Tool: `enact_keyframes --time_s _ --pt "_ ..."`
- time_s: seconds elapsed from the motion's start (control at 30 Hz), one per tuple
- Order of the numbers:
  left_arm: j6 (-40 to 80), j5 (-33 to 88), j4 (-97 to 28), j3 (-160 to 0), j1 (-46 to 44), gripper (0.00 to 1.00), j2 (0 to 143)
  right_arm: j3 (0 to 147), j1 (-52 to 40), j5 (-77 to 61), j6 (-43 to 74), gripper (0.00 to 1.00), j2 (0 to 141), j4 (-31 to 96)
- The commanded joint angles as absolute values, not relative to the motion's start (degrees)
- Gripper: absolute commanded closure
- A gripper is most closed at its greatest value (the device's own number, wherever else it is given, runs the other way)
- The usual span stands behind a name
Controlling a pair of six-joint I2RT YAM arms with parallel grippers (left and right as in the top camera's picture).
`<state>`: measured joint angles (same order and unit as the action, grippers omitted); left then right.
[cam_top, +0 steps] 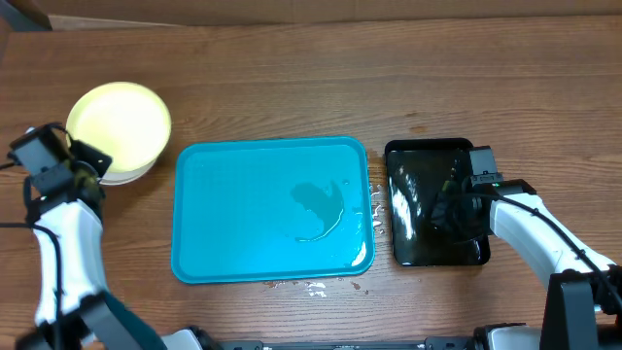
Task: Clean dirty plates on tray and stack at the side
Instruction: 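Carry the yellow plate left and set it on the white plates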
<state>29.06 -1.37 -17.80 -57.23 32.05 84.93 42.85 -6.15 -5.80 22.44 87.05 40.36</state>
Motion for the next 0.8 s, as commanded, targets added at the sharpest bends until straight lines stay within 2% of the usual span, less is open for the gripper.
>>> enact_keyframes --time_s 0.0,0.2,0.47,0.53,0.63,0.67,0.77 --pt "30.48 3.05 -13.91 -57.39 35.05 0.96 90.0 42.68 -6.42 -6.11 22.44 0.55 85.84 40.97" --pt "30.48 3.01 -6.63 -57.39 36.07 0.96 96.16 42.68 -6.42 -6.09 22.2 0.54 85.84 41.43" --pt "30.44 -1.58 -5.28 -57.39 36.1 0.95 99.66 42.68 -6.42 -6.09 22.17 0.5 85.84 41.34" --pt "30.39 -2.04 -5.19 -57.39 36.07 0.7 99.77 42.68 -6.42 -6.09 22.0 0.5 85.84 41.36" --pt "29.12 -0.47 -3.9 -57.39 36.07 0.16 99.77 42.68 -6.42 -6.07 21.98 0.48 85.84 41.23" --pt "28.03 1.15 -3.27 -57.41 36.01 0.09 99.74 42.68 -6.42 -6.07 21.98 0.48 85.84 41.17" --pt "25.3 11.92 -2.5 -58.28 35.97 0.07 99.74 42.68 -6.42 -6.09 20.86 0.46 85.84 40.99"
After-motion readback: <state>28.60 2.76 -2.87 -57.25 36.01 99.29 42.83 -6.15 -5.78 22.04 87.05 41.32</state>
